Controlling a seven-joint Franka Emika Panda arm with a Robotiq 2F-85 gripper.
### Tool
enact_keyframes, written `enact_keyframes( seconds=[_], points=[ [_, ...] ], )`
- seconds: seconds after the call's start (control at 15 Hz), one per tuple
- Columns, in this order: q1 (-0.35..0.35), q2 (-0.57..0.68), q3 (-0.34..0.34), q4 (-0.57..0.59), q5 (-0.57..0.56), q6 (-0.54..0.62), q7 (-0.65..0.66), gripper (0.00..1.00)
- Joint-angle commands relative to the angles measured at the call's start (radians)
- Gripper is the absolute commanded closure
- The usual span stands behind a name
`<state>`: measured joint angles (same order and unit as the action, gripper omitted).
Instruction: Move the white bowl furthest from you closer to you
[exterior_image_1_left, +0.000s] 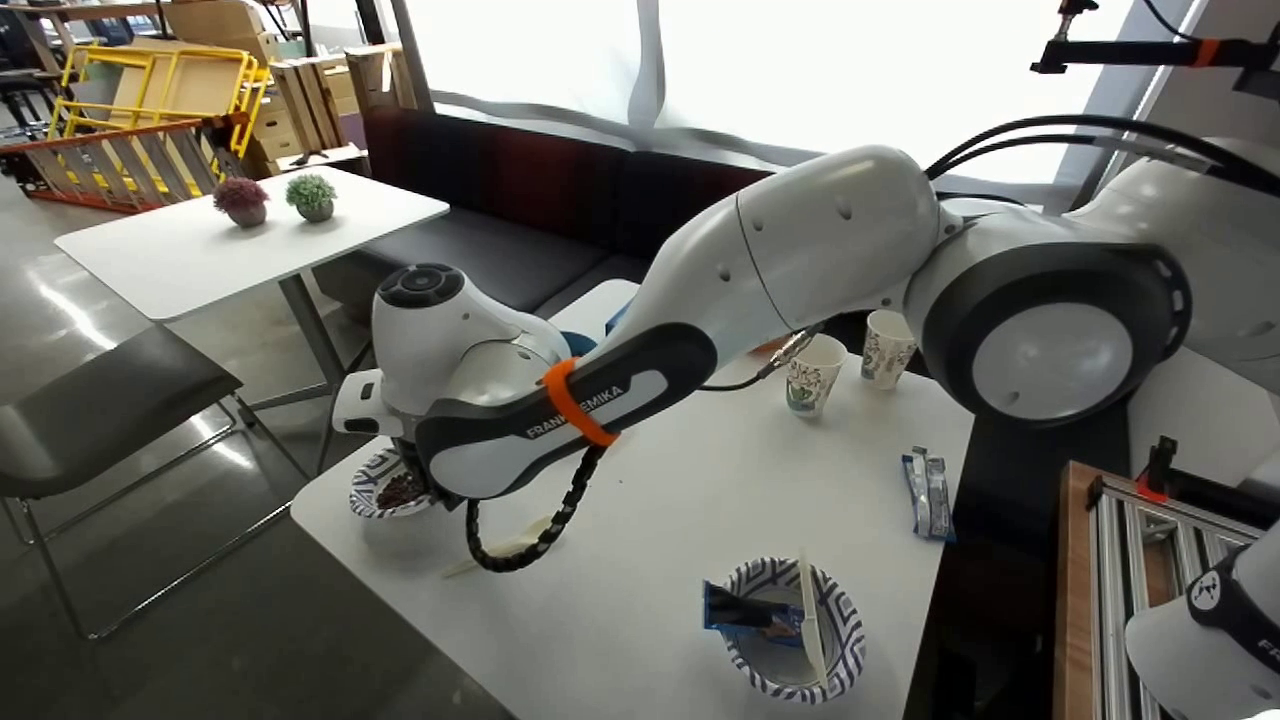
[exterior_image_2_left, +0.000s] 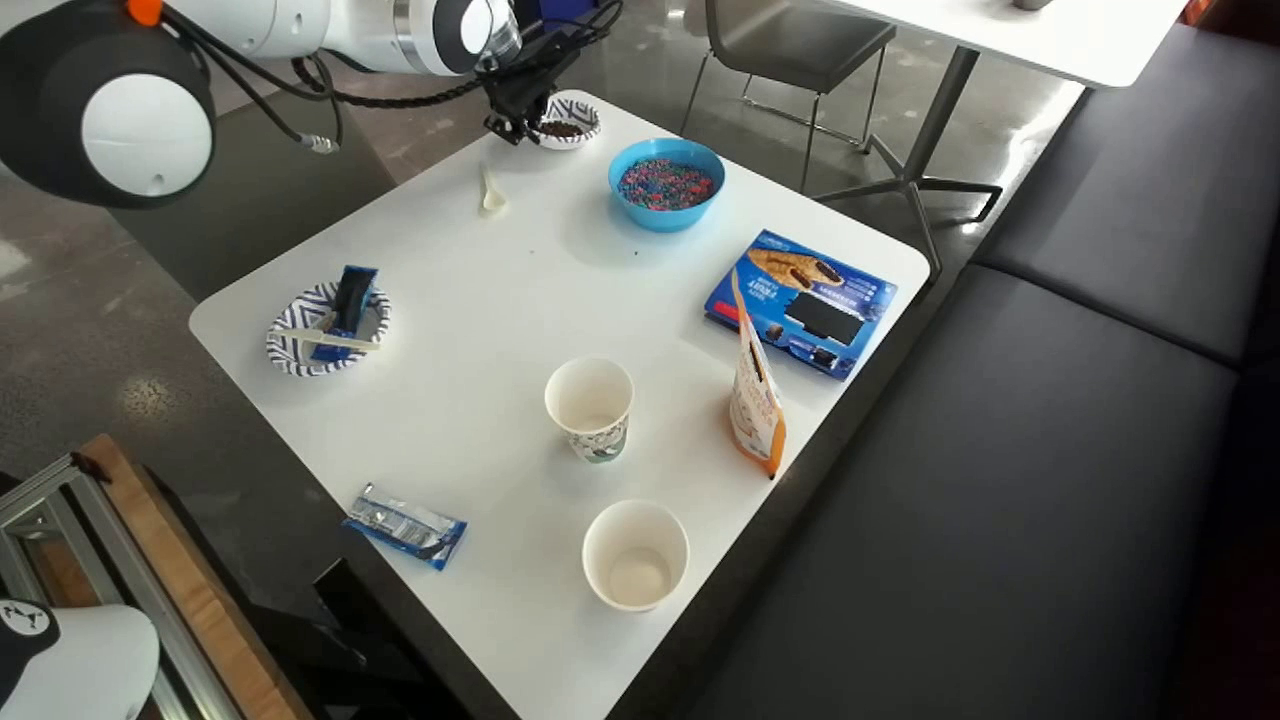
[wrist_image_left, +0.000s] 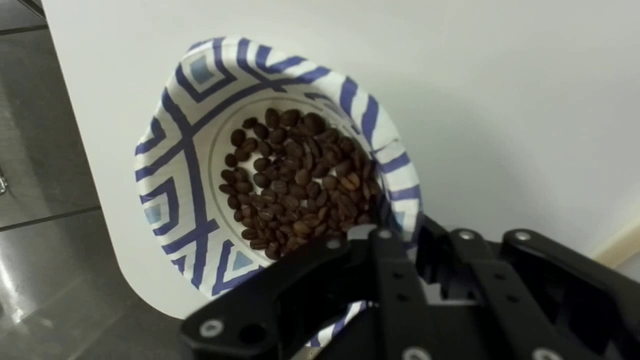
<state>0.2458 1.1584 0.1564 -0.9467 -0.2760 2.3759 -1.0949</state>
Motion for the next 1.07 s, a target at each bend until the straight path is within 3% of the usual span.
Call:
enact_keyframes(
  seconds=[0.0,0.4,0.8,1.0],
  points=[
    [0.018,-0.033,-0.026,-0.026,-0.008,-0.028,0.066,0.98],
    [0.051,-0.182,-0.085,-0.242,-0.013,0.031,0.329,0.98],
    [0.126,-0.351,-0.171,-0.506,-0.018,0.043,0.702,0.98],
    [0.122,-0.426,-0.167,-0.635,-0.063,0.031,0.9,0.98]
  ],
)
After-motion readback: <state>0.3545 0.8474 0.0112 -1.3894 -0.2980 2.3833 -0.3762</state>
